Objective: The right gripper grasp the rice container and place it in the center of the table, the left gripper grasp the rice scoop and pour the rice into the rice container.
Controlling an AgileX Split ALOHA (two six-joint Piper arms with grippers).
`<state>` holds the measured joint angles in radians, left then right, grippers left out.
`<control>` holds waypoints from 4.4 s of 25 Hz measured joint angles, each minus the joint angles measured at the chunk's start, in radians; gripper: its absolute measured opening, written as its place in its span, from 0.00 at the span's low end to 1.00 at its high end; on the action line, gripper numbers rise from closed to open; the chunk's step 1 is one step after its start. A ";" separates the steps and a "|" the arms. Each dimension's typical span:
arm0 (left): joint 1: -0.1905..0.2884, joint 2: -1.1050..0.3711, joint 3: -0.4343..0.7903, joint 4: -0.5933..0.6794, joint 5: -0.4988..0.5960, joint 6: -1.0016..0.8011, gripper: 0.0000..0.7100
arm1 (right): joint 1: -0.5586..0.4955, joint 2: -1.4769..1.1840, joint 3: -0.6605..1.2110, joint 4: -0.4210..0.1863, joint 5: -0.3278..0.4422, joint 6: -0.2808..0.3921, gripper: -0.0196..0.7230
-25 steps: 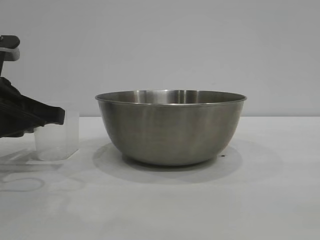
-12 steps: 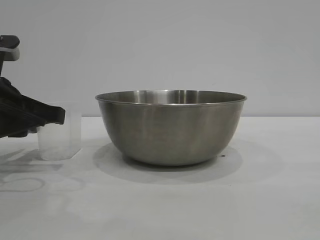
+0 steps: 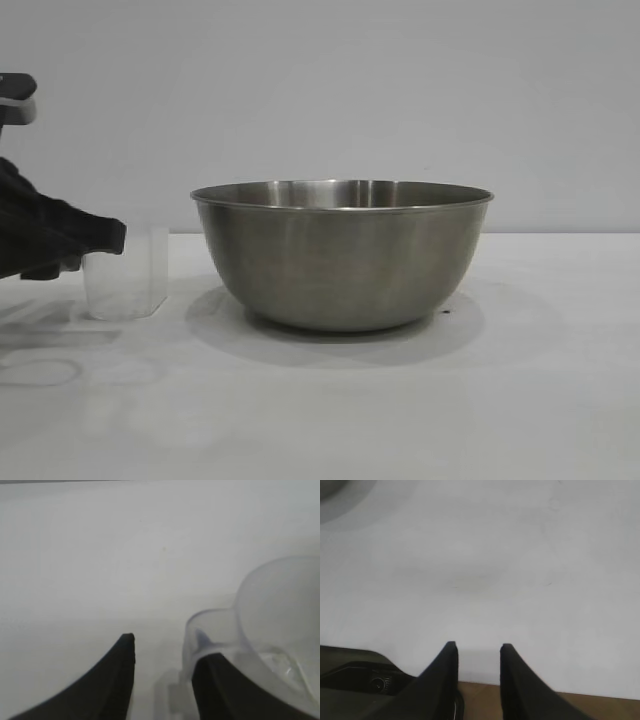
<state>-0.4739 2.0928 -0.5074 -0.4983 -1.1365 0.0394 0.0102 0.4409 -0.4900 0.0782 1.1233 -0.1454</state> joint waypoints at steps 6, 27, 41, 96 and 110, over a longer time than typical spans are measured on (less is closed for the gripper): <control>0.000 -0.027 0.026 0.005 -0.004 0.000 0.32 | 0.000 0.000 0.000 0.000 0.000 0.000 0.31; 0.000 -0.120 0.154 0.032 -0.008 0.000 0.32 | 0.000 0.000 0.000 0.000 0.000 0.000 0.31; 0.000 -0.159 0.198 0.098 -0.008 0.000 0.32 | 0.000 0.000 0.000 0.000 0.000 0.000 0.31; 0.579 -0.504 -0.014 0.675 0.521 -0.116 0.32 | 0.000 0.000 0.000 0.000 0.000 -0.002 0.31; 0.579 -0.538 -0.272 1.446 0.999 -0.919 0.32 | 0.000 0.000 0.000 0.000 0.000 -0.002 0.31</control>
<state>0.1048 1.5551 -0.7795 0.9473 -0.1374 -0.8796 0.0102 0.4409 -0.4900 0.0782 1.1233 -0.1470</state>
